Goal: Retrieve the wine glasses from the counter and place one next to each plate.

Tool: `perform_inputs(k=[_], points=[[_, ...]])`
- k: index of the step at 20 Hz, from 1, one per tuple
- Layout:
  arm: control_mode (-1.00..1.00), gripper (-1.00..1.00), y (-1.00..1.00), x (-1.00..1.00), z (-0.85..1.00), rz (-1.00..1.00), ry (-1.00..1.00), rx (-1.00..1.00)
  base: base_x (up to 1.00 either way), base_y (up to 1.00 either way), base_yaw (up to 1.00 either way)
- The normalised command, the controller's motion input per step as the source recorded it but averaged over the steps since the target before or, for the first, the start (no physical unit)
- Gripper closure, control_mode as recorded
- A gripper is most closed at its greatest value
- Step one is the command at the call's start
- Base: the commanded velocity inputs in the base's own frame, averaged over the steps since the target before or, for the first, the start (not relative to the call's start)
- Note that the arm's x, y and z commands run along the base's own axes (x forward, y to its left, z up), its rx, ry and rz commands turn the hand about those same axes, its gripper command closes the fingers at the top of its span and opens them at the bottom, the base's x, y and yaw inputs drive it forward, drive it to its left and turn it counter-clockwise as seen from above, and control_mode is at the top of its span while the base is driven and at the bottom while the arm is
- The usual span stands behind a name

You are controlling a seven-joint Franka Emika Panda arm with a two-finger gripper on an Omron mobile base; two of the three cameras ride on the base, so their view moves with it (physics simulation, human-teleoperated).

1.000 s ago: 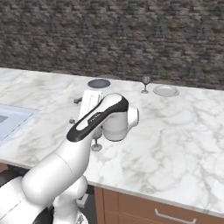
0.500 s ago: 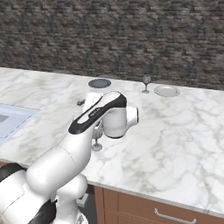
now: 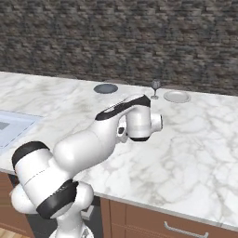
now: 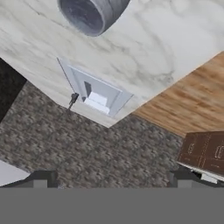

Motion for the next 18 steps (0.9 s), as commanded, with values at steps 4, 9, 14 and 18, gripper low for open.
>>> perform_inputs(k=[4, 9, 14, 18], points=[[-1.00, -1.00, -0.18, 0.54, -0.66, 0.00, 0.10, -0.13, 0.00, 0.00, 0.00], [-1.00, -1.00, -0.07, 0.58, -0.59, 0.00, 0.11, -0.19, 0.00, 0.00, 0.00], [-1.00, -1.00, -0.06, 0.45, -0.51, -0.07, 0.01, -0.18, 0.00, 0.00, 0.00], [-1.00, -1.00, -0.02, 0.19, -0.41, -0.19, 0.11, -0.10, 0.00, 0.00, 0.00]])
